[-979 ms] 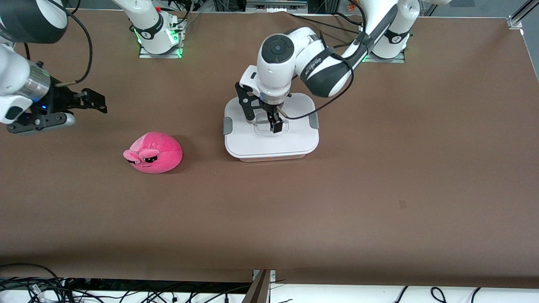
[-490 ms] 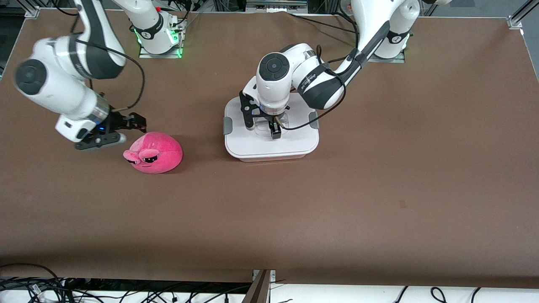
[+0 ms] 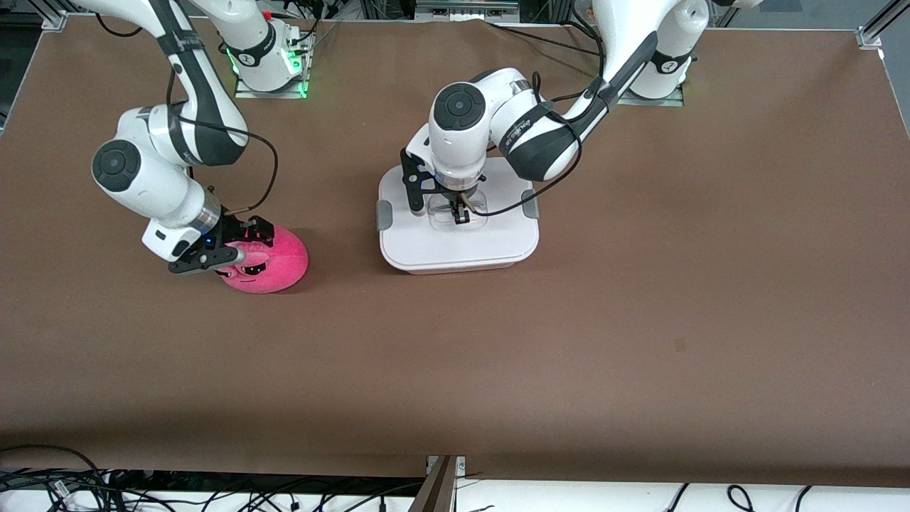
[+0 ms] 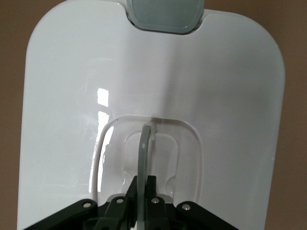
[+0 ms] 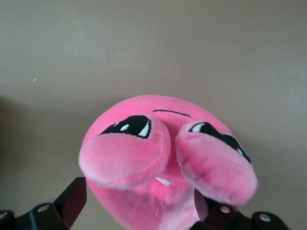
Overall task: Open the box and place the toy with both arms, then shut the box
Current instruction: 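Lift the lid off with the left gripper while the right gripper grasps the toy, then carry the pink toy over the box with the right gripper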
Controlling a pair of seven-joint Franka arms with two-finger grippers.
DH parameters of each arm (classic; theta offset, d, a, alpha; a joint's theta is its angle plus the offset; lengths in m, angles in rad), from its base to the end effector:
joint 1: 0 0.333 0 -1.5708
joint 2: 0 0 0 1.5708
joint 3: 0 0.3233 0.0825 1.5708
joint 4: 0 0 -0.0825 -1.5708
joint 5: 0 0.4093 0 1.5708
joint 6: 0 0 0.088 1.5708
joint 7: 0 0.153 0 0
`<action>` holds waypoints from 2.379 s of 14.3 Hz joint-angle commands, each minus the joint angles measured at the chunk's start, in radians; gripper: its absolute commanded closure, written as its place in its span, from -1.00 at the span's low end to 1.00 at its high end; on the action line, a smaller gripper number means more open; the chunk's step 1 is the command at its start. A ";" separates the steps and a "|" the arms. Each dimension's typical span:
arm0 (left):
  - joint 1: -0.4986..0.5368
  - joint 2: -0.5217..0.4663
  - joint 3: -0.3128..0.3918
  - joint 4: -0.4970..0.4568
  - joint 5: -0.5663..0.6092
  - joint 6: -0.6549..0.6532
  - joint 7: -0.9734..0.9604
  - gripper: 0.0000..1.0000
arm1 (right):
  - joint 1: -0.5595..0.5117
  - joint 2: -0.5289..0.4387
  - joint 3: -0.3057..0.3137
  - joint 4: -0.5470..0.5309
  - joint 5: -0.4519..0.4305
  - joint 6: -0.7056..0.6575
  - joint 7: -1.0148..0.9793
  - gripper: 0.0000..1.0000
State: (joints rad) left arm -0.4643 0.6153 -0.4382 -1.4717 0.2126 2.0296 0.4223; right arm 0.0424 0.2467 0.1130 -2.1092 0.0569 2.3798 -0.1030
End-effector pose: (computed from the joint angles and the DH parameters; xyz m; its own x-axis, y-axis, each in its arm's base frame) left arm 0.5033 -0.5334 0.2929 0.2216 -0.9748 0.0263 -0.9741 -0.2201 0.0507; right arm 0.5910 0.0954 0.2456 0.9770 0.2113 0.0303 0.2128 -0.9749 -0.0650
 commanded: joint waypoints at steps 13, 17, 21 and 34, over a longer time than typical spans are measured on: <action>0.174 -0.245 -0.048 0.030 -0.058 -0.408 0.012 1.00 | -0.001 0.002 0.008 0.154 -0.022 -0.172 -0.197 1.00; 0.315 -0.336 -0.039 0.070 -0.056 -0.557 0.091 1.00 | 0.066 0.012 0.057 0.415 -0.061 -0.500 -0.357 1.00; 0.473 -0.348 -0.039 0.140 -0.047 -0.647 0.268 1.00 | 0.236 0.011 0.066 0.541 -0.063 -0.590 -0.562 1.00; 0.549 -0.342 -0.036 0.160 -0.016 -0.687 0.467 1.00 | 0.651 0.189 0.066 0.630 -0.196 -0.562 -0.593 1.00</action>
State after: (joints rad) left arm 0.0812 0.2691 -0.4623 -1.3351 0.1806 1.3655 0.8705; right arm 0.6750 0.3875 0.1912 -1.5271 -0.1195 1.8208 -0.7065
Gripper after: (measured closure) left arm 0.930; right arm 0.934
